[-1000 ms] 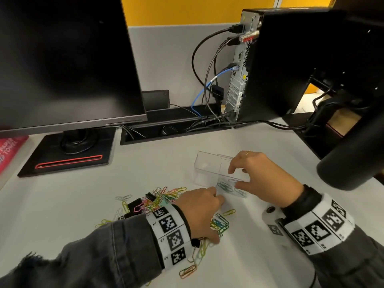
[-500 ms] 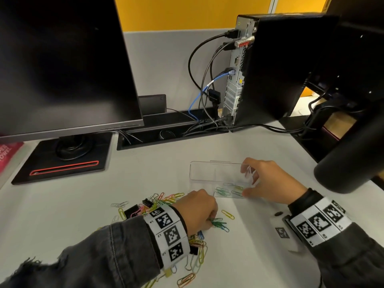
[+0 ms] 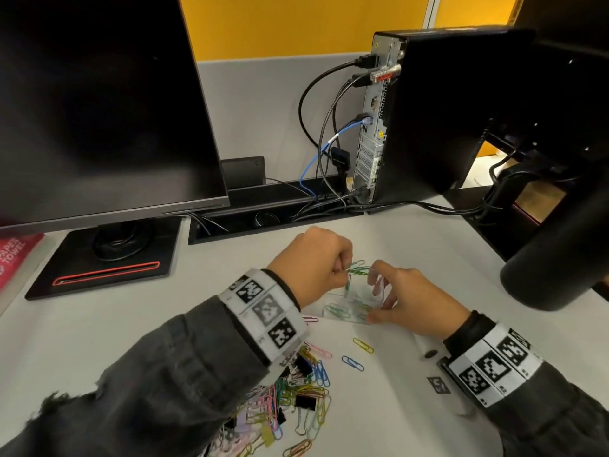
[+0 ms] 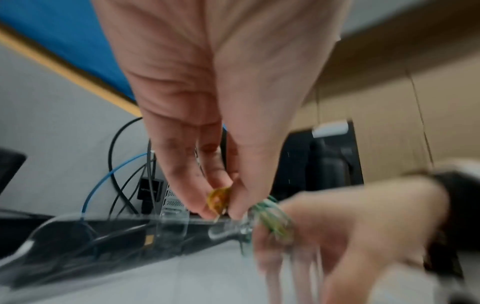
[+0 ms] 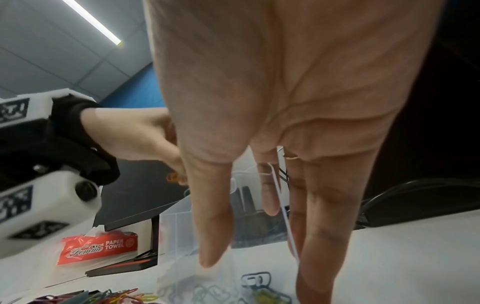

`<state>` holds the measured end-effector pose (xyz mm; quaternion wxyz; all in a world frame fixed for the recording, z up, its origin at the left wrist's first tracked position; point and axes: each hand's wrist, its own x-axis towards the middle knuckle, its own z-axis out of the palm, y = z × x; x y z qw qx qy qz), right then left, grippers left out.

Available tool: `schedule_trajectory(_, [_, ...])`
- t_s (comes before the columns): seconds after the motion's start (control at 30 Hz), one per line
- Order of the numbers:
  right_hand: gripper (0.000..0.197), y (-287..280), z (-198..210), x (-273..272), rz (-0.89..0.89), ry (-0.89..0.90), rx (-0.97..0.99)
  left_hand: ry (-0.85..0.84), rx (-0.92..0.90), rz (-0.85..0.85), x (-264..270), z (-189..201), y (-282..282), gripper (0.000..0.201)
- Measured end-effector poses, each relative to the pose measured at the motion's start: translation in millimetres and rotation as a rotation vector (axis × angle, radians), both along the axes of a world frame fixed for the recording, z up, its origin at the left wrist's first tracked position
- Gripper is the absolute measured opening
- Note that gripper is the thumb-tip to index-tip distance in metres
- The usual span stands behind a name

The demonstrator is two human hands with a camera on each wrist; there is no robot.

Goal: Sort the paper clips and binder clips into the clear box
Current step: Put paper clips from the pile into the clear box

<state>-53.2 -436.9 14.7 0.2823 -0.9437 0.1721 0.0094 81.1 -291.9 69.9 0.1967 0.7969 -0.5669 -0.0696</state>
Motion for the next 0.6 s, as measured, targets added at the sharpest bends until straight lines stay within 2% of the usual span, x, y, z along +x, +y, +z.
schedule_trajectory(0.1, [0.049,0,1,-1,-0.003,0.001,-0.007,-0.117,0.151,-0.016,-2,-17,-12,0.014])
schedule_trajectory(0.17, [0.050,0,2,-2,-0.011,0.018,-0.030,-0.091,0.168,-0.023,-1,-26,-13,0.019])
schedule_trajectory(0.3, [0.060,-3,2,-2,-0.108,0.069,-0.105,0.084,-0.004,-0.011,3,-22,4,0.021])
schedule_trajectory(0.37, [0.065,-4,3,-2,-0.143,0.063,-0.125,0.090,-0.129,0.023,7,-15,17,0.016])
schedule_trajectory(0.43, [0.069,-3,4,-1,-0.135,0.046,-0.120,0.058,-0.165,0.027,3,-11,32,0.013])
schedule_trajectory(0.5, [0.070,-2,3,0,-0.126,0.037,-0.107,0.058,-0.037,-0.020,-12,-8,46,0.019])
schedule_trajectory(0.6, [0.063,-1,3,0,-0.123,0.059,-0.102,0.042,0.307,-0.164,-48,-17,67,0.042])
